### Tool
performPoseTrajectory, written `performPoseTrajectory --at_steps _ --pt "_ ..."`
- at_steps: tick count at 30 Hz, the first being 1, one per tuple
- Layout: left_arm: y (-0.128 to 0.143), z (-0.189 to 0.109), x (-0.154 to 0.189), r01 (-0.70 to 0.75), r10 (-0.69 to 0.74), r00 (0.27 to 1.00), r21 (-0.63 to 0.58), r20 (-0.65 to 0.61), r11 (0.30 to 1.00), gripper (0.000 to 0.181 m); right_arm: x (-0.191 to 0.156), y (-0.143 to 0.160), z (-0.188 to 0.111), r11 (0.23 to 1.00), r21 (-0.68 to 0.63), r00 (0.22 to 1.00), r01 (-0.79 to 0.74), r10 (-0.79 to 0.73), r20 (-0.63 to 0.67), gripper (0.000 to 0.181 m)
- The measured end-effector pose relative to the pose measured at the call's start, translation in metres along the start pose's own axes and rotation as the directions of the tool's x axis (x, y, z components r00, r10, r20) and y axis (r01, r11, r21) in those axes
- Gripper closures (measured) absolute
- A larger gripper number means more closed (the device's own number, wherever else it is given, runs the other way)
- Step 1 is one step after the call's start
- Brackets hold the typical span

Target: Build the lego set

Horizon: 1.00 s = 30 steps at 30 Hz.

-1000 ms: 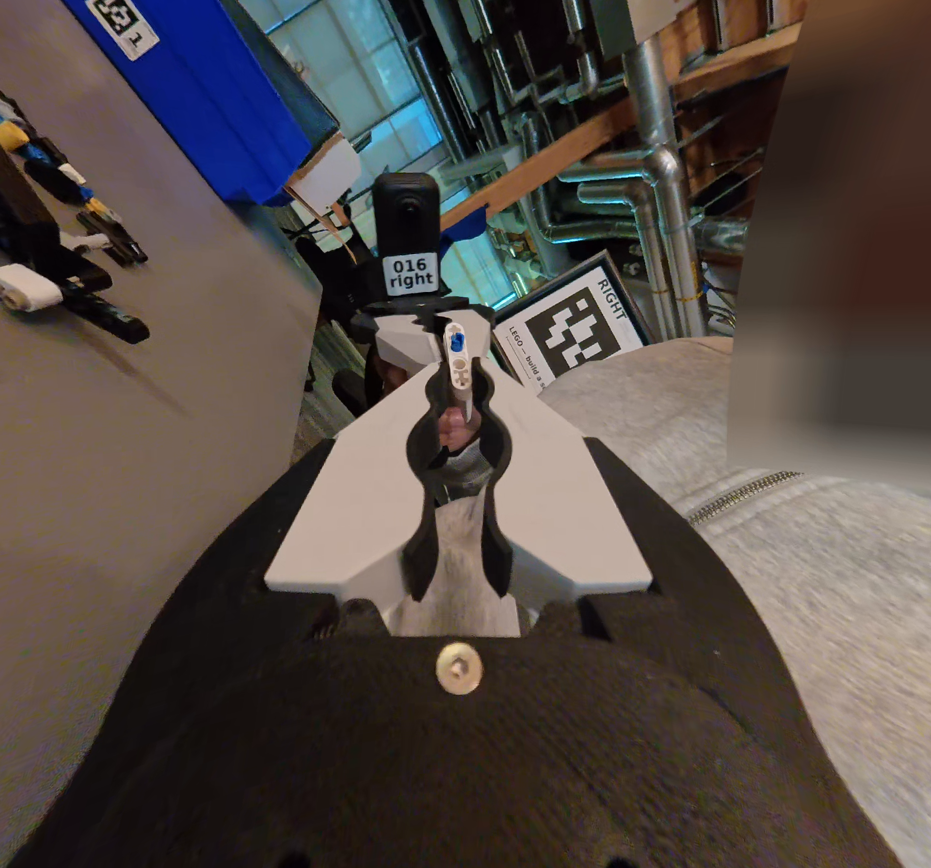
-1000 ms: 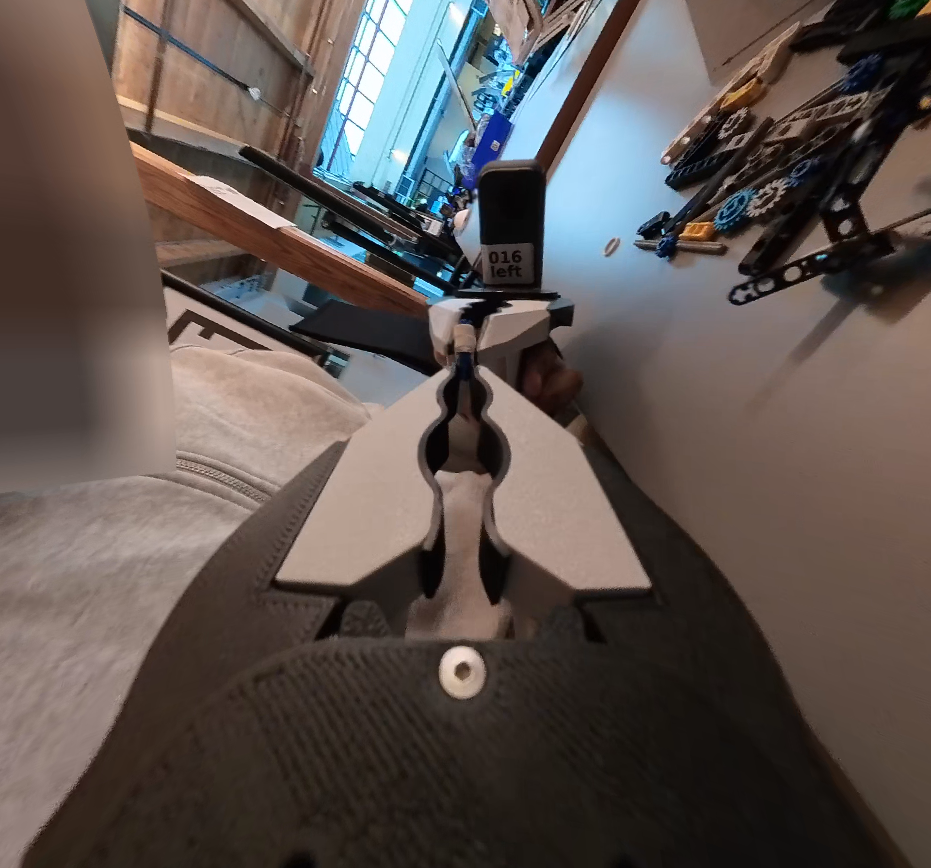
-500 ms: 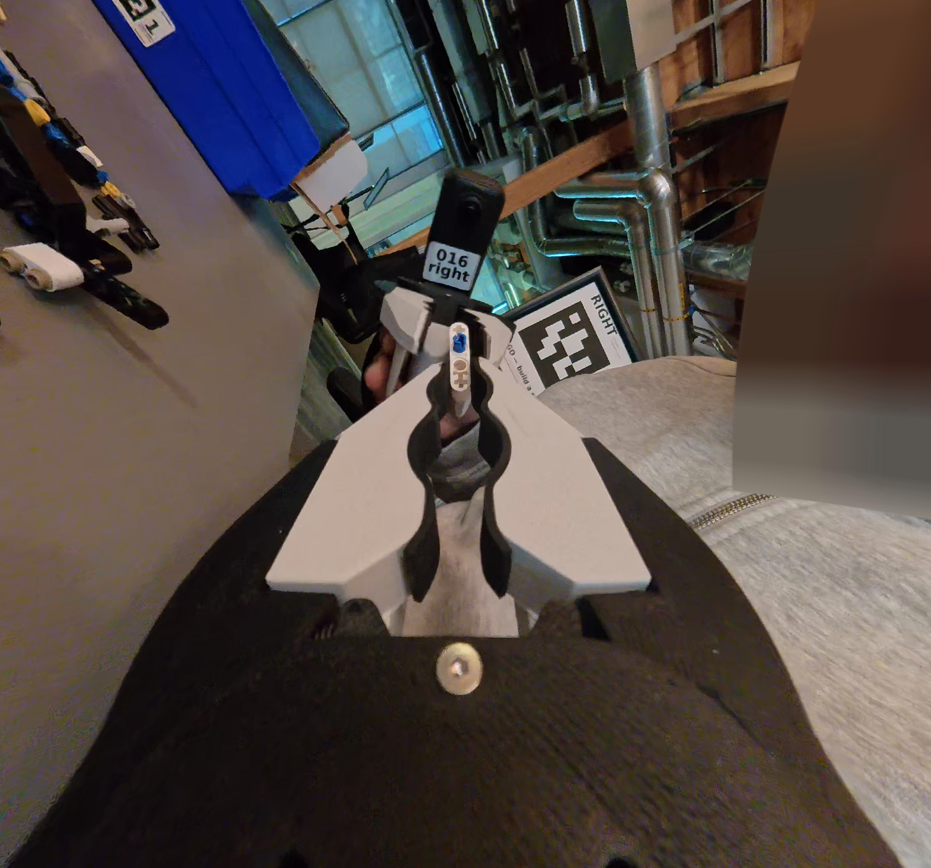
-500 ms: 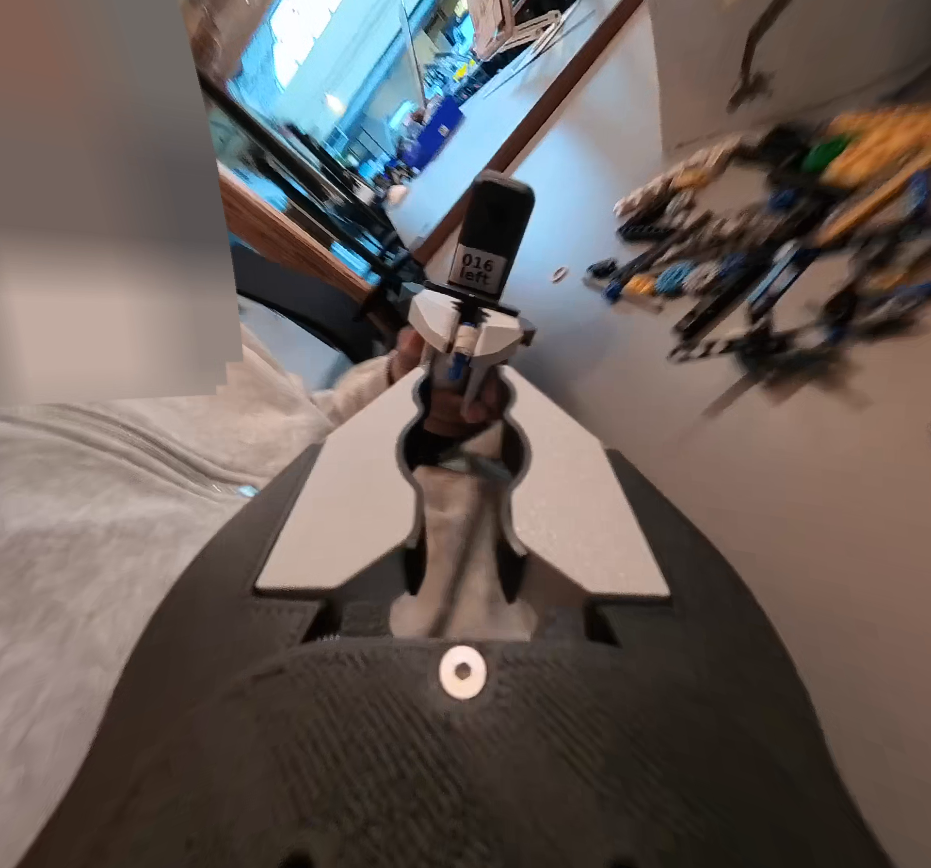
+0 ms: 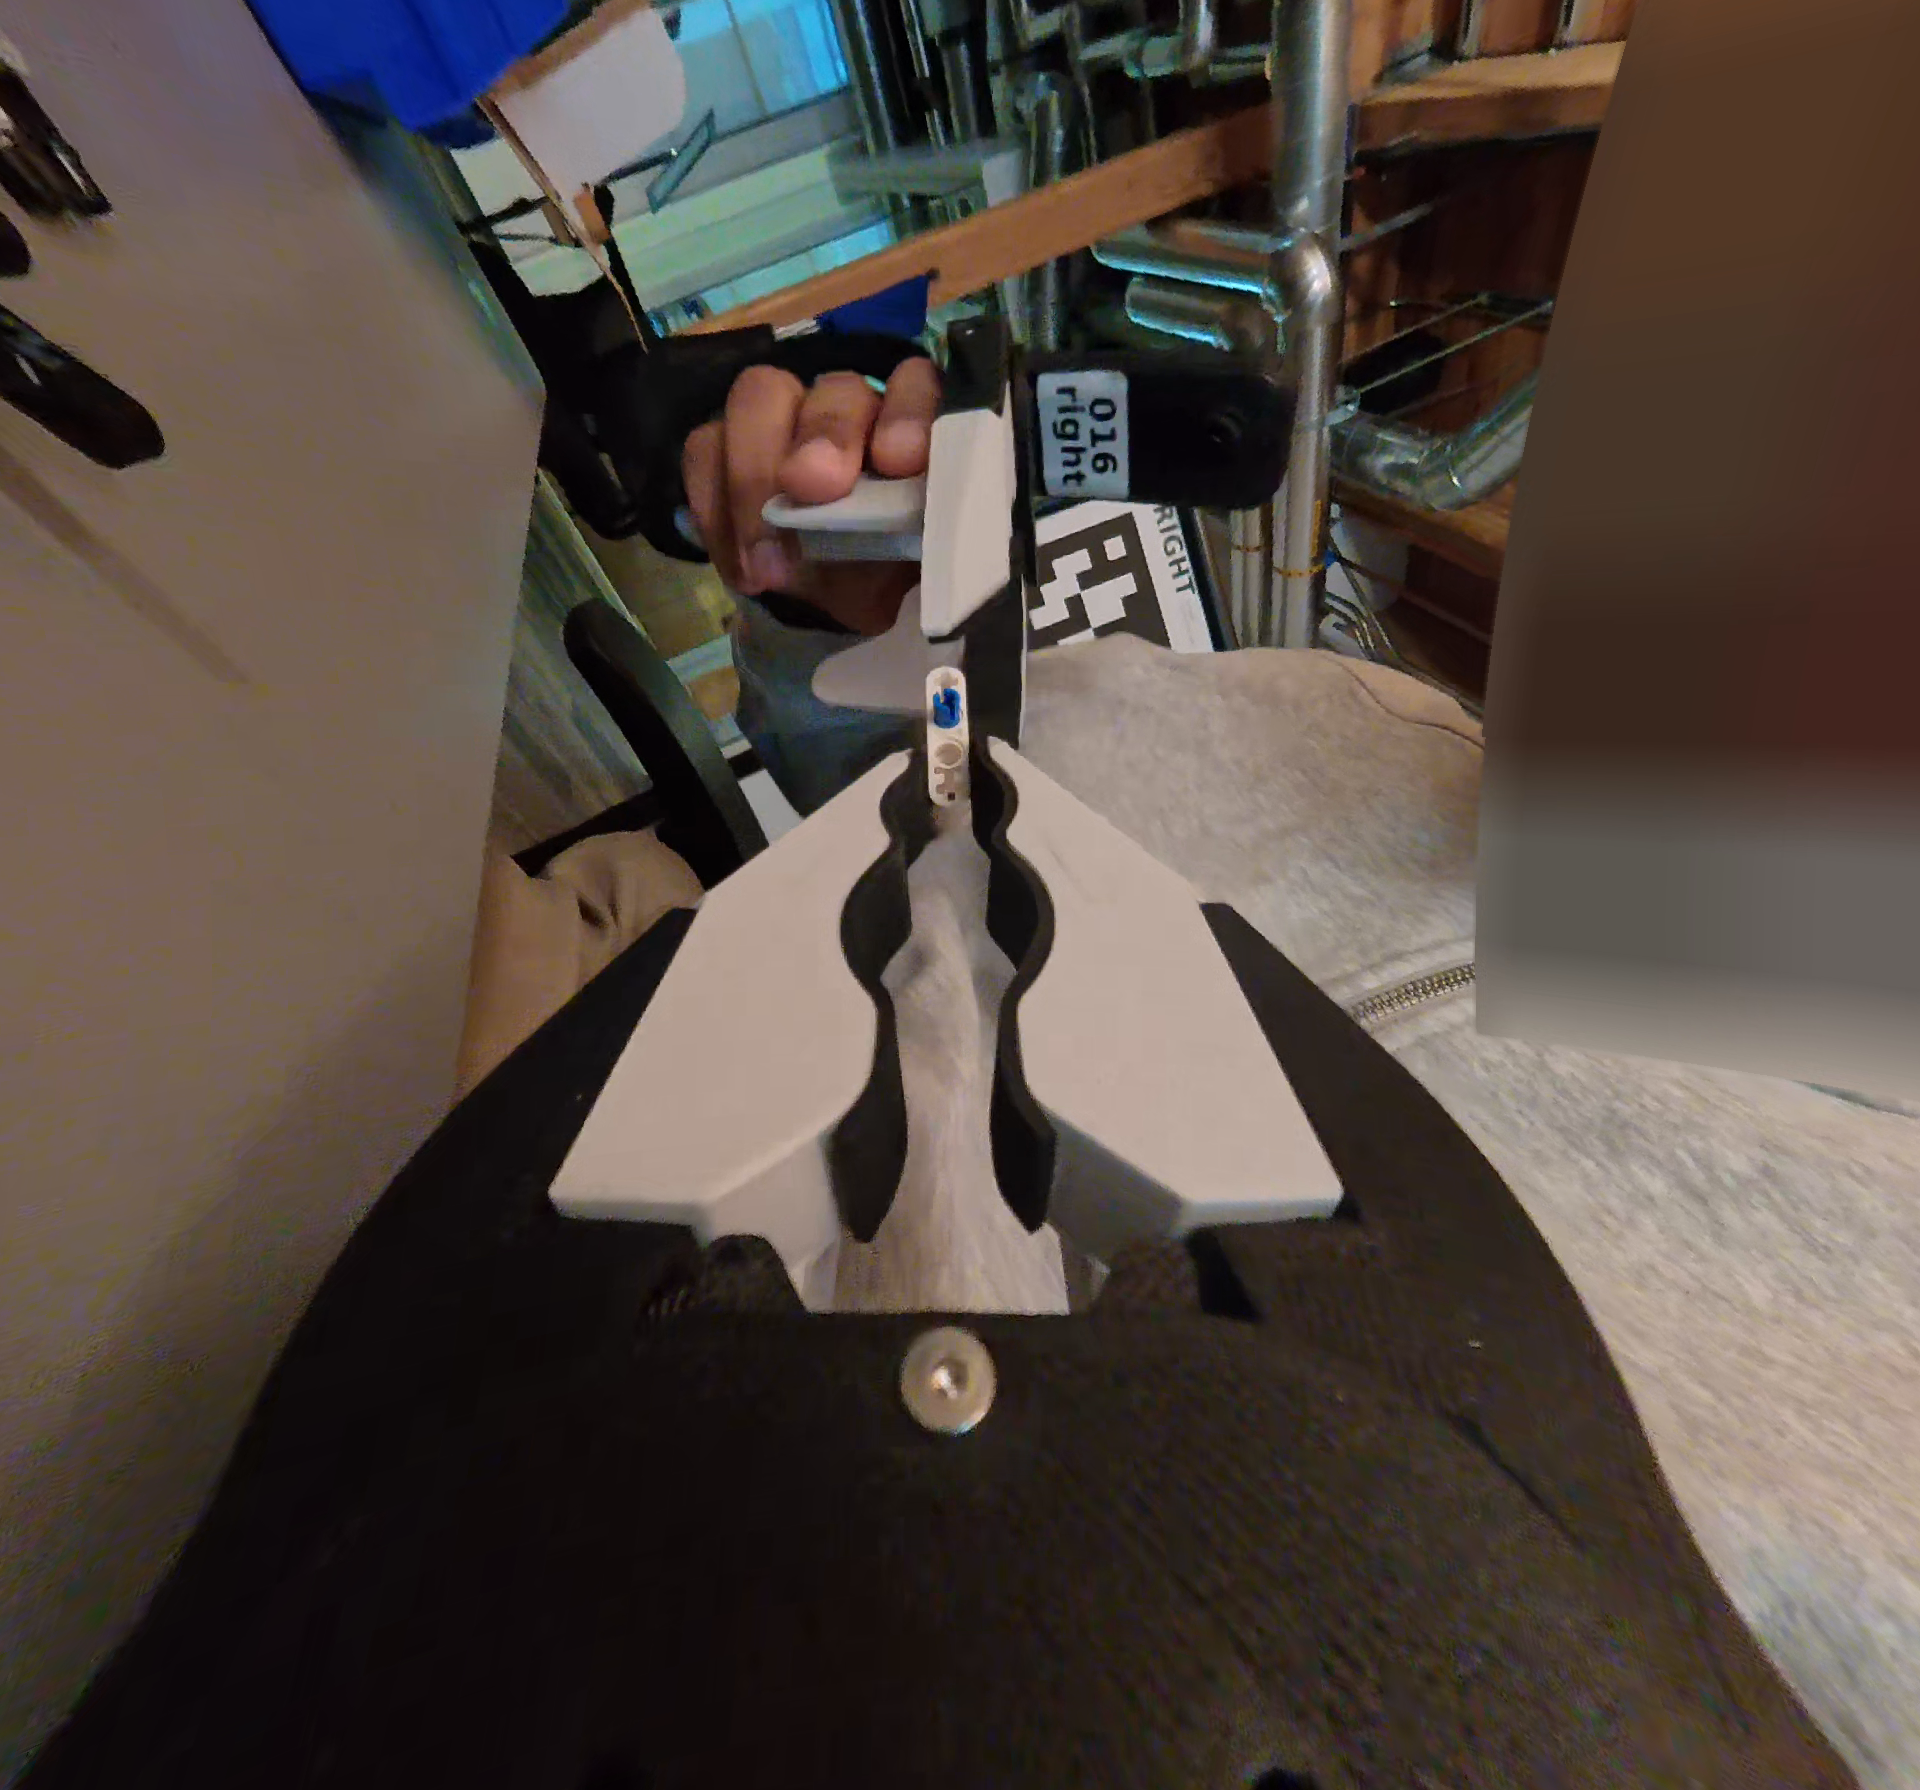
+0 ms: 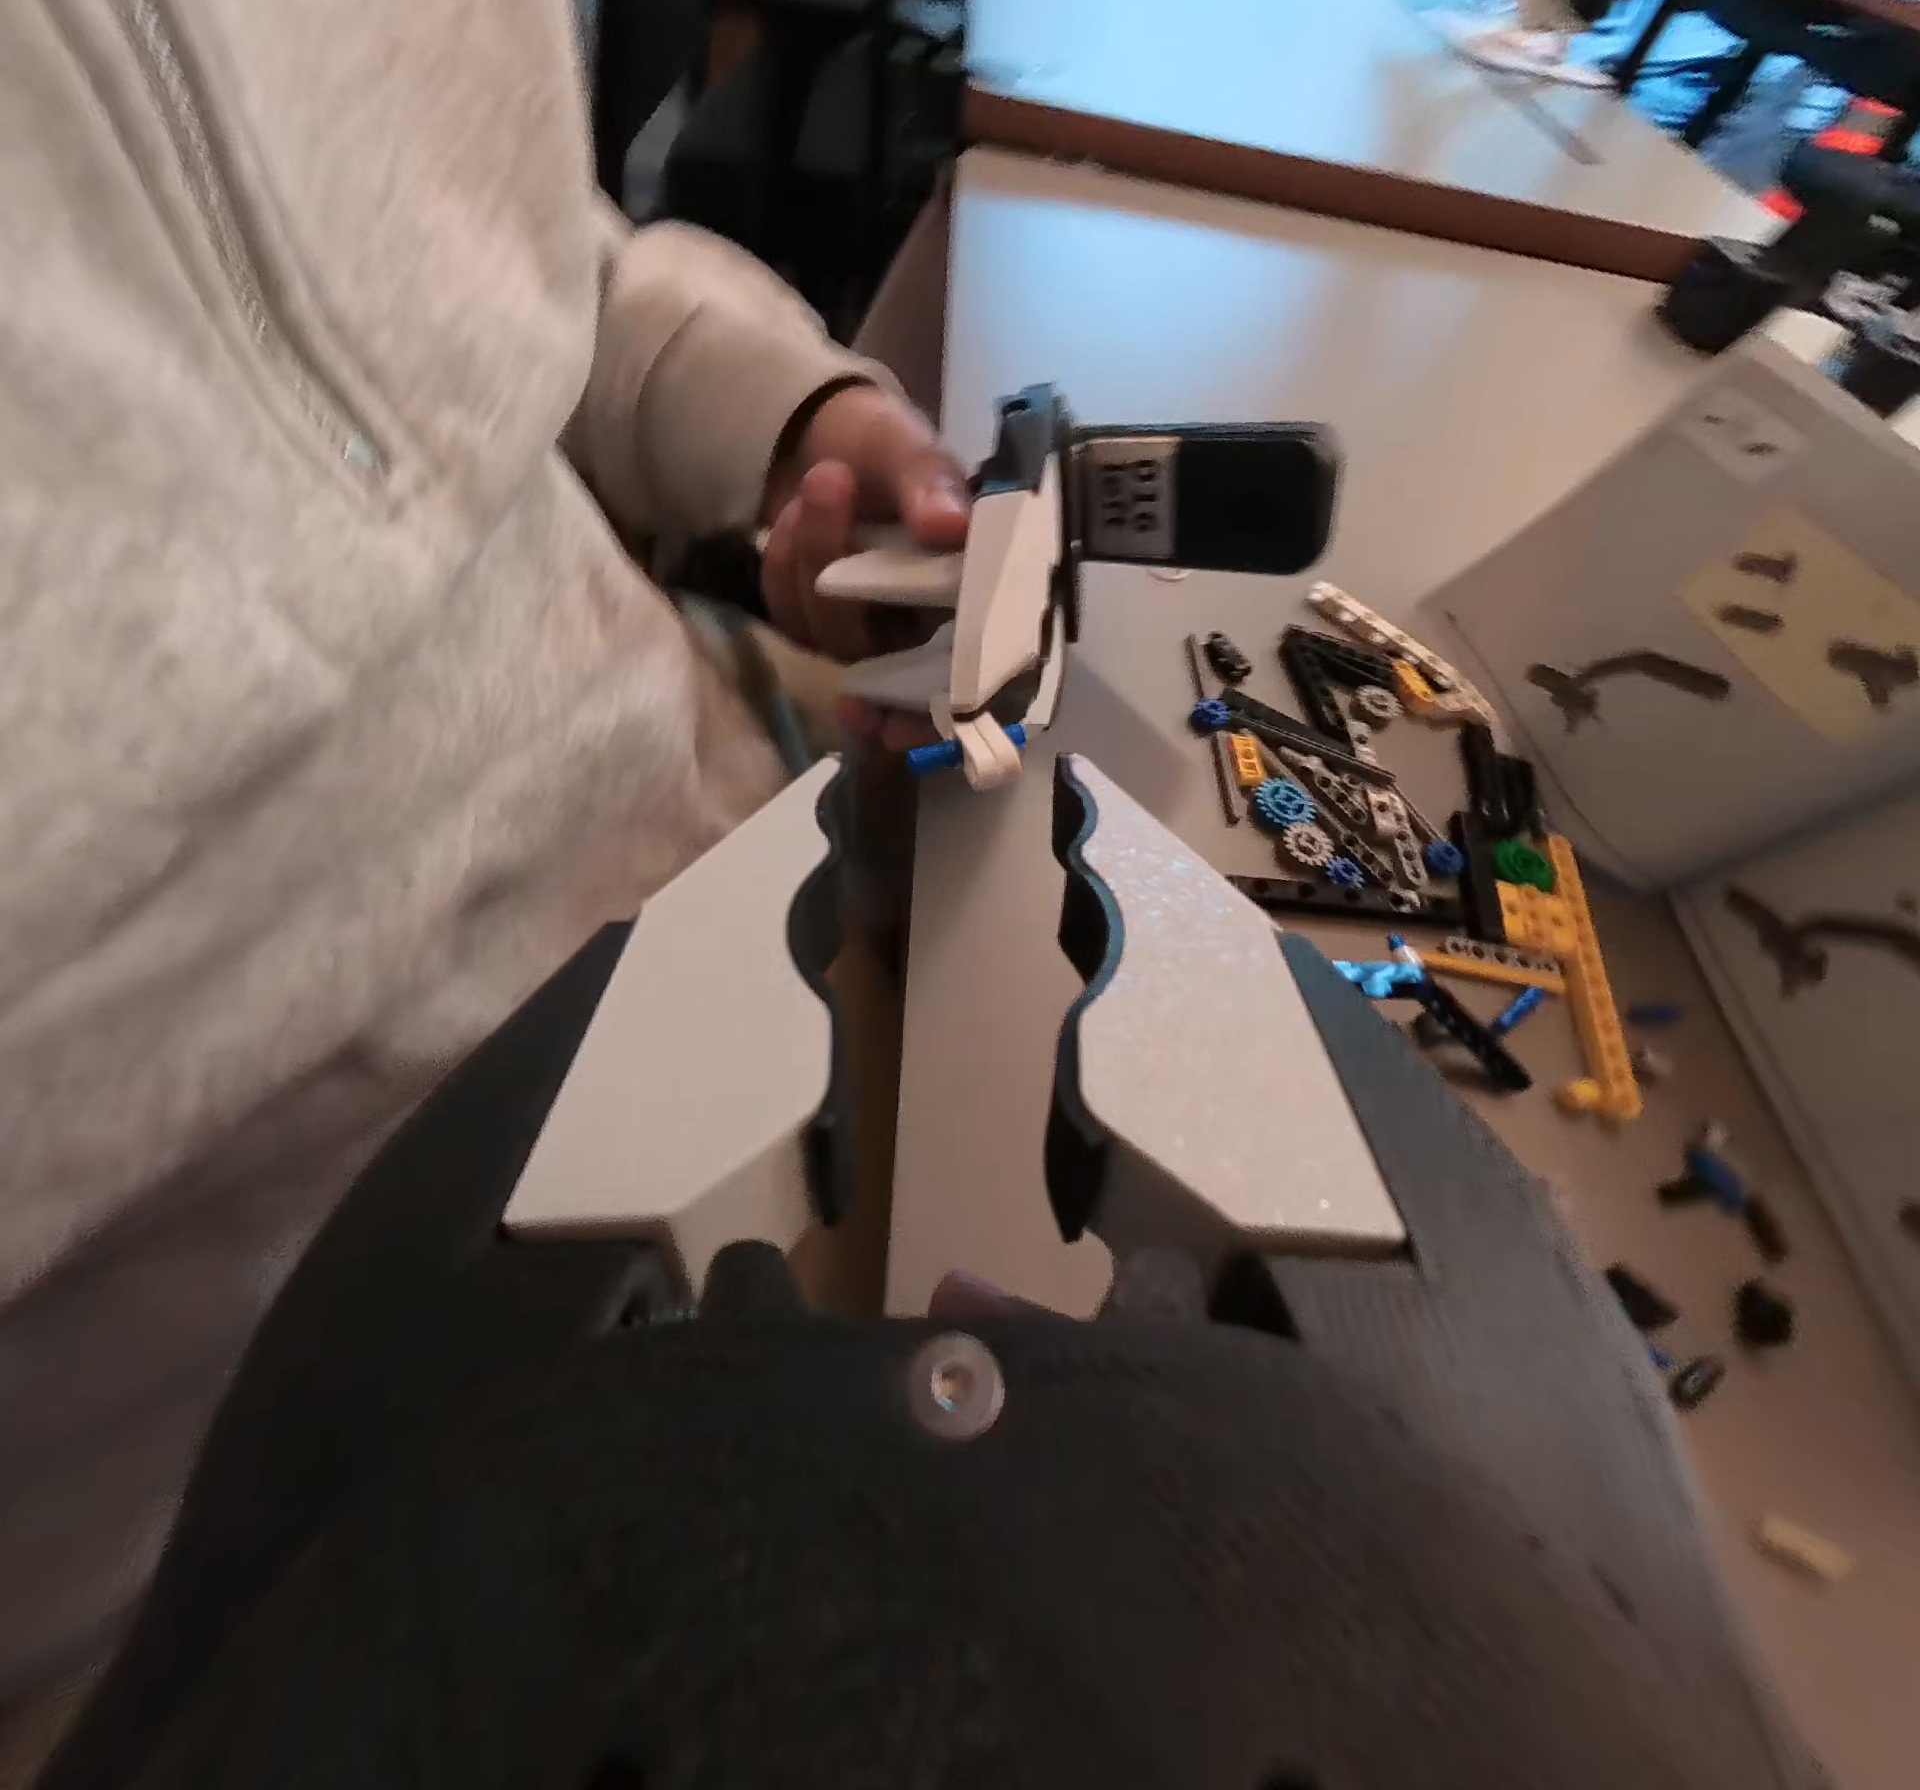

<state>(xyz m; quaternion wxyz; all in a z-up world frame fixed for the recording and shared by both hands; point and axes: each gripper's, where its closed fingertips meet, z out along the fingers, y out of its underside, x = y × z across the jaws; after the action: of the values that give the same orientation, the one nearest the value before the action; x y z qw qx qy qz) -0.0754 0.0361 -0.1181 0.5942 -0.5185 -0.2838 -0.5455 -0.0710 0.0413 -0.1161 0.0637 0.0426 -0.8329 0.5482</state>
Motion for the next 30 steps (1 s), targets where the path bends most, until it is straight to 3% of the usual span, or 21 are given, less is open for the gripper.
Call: performPoseTrajectory --at_steps 8,19,30 --pt "0.0044 0.0038 -0.0029 0.015 -0.015 1.000 -0.021 0.004 1.000 0.175 -0.0052 0.0056 0.0010 0.996 -0.054 0.996 0.073 -0.070 0.062 0.161" --pt "0.0062 0.0048 -0.0026 0.052 -0.052 0.998 -0.024 -0.020 0.998 0.175 -0.0070 0.0047 0.0010 0.997 -0.038 0.996 0.060 -0.057 0.069 0.163" --pt "0.0107 0.0067 -0.0045 0.069 -0.070 0.997 -0.039 -0.020 0.997 0.175 -0.0098 0.0069 0.0017 0.996 -0.075 0.993 -0.046 0.054 0.109 0.164"
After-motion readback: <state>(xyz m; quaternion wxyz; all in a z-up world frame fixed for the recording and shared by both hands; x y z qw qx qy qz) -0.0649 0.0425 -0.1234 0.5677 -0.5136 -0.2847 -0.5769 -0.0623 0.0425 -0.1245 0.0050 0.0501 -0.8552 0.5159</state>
